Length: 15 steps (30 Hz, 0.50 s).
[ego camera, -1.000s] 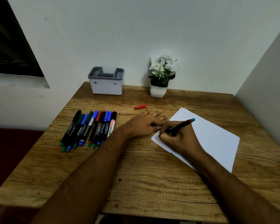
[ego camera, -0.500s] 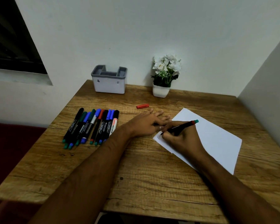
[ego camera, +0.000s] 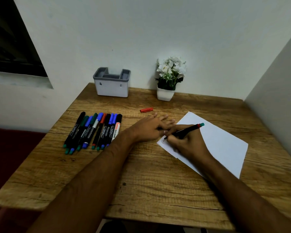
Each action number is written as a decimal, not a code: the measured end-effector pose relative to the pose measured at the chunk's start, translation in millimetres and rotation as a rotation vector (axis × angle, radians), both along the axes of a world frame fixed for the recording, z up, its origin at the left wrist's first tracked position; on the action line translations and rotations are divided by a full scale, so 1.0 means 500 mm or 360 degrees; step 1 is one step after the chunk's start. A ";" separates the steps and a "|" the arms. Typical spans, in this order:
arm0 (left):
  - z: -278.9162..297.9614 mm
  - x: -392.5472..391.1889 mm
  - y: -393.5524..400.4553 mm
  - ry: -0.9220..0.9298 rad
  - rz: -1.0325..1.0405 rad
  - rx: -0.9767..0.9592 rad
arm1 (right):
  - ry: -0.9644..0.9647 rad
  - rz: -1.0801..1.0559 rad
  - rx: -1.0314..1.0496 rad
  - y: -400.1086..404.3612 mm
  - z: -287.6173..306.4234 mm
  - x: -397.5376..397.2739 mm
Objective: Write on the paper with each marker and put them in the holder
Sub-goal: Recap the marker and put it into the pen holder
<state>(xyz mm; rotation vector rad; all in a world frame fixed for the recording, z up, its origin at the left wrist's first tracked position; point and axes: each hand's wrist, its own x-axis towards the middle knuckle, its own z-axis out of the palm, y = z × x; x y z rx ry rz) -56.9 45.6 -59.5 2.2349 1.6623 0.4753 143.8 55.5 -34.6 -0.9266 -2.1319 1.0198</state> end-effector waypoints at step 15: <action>0.049 0.003 -0.008 -0.0460 0.0392 0.0227 | 0.0310 -0.0059 -0.0220 0.015 0.050 0.006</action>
